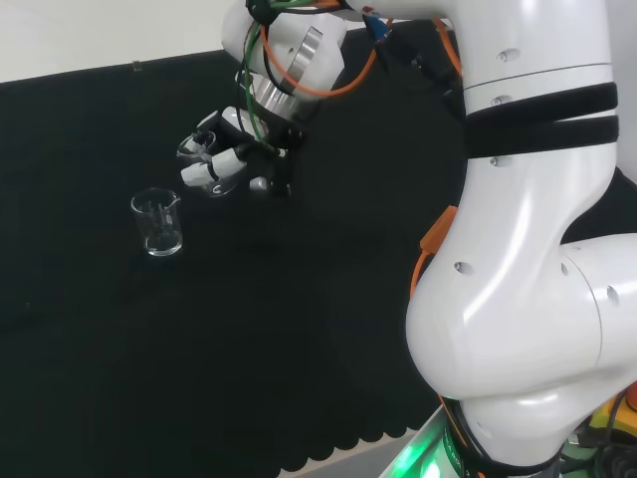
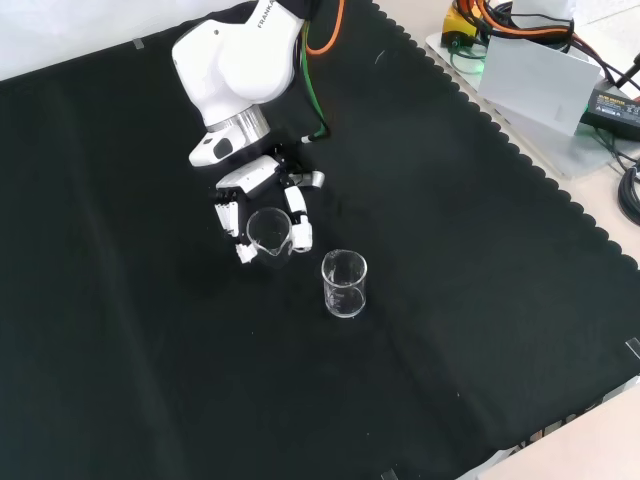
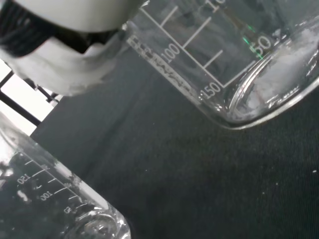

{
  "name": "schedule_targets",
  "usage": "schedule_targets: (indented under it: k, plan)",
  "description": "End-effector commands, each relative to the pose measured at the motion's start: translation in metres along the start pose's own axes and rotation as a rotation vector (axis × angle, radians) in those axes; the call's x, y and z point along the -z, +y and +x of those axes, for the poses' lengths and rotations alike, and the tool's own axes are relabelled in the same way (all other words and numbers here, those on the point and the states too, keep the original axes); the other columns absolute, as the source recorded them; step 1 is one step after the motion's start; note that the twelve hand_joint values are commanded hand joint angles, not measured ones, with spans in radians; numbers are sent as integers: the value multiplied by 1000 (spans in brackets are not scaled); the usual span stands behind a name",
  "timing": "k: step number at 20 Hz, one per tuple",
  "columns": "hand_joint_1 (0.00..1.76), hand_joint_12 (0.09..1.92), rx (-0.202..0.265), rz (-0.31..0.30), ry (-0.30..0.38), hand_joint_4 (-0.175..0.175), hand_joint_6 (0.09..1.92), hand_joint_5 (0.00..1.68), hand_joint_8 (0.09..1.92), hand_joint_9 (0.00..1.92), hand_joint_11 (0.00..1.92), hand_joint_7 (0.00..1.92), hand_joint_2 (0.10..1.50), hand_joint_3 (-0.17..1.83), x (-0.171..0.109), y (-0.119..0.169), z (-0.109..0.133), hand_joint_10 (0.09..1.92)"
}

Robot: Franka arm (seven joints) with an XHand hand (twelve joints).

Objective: Place the beaker back on the table.

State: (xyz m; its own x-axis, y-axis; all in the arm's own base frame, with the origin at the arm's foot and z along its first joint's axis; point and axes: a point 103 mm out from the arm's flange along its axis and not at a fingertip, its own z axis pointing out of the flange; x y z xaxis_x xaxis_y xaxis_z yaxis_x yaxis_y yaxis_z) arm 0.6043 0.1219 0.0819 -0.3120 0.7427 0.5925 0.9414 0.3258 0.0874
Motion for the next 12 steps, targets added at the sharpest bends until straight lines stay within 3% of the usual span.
schedule_targets:
  k: [1, 12]
  plan:
    - [1152, 723, -19, -26, 10, 108, 552, 1327, 87, 1674, 1350, 1795, 671, 597, -6, -5, -10, 87]
    - [1151, 732, -39, -41, 10, 113, 534, 1335, 87, 1647, 1328, 1770, 670, 592, -9, -8, -22, 87]
